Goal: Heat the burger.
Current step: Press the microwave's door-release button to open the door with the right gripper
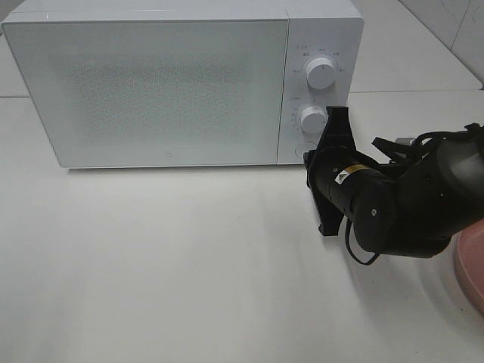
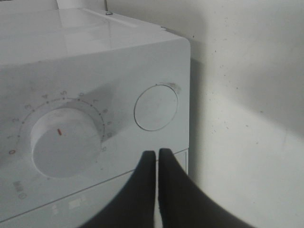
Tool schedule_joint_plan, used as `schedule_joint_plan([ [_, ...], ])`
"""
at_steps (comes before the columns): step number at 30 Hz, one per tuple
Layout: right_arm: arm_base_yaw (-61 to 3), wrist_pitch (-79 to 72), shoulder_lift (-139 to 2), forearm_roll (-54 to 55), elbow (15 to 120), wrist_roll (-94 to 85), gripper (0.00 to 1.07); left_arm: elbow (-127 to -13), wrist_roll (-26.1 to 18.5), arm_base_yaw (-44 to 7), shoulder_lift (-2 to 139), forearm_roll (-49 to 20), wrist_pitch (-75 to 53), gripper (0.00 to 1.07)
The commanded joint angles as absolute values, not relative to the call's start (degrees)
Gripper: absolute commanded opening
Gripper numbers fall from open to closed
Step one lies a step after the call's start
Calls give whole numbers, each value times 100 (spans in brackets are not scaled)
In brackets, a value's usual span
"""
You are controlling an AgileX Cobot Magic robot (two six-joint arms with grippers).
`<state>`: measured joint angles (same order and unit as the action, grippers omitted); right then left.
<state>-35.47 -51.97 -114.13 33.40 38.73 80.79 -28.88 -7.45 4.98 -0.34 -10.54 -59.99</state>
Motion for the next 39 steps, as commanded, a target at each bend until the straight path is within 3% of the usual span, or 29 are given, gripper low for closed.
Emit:
schedule_joint_plan([
  [1,-3449,-5013,-11465,3157,4022,7913,0,-2888,-745,464,-149,-1060,-5947,98],
  [39,-3163,-5117,-12215,3243,4887,7597,0,-2888,-745,464,-149,-1060,-5947,98],
])
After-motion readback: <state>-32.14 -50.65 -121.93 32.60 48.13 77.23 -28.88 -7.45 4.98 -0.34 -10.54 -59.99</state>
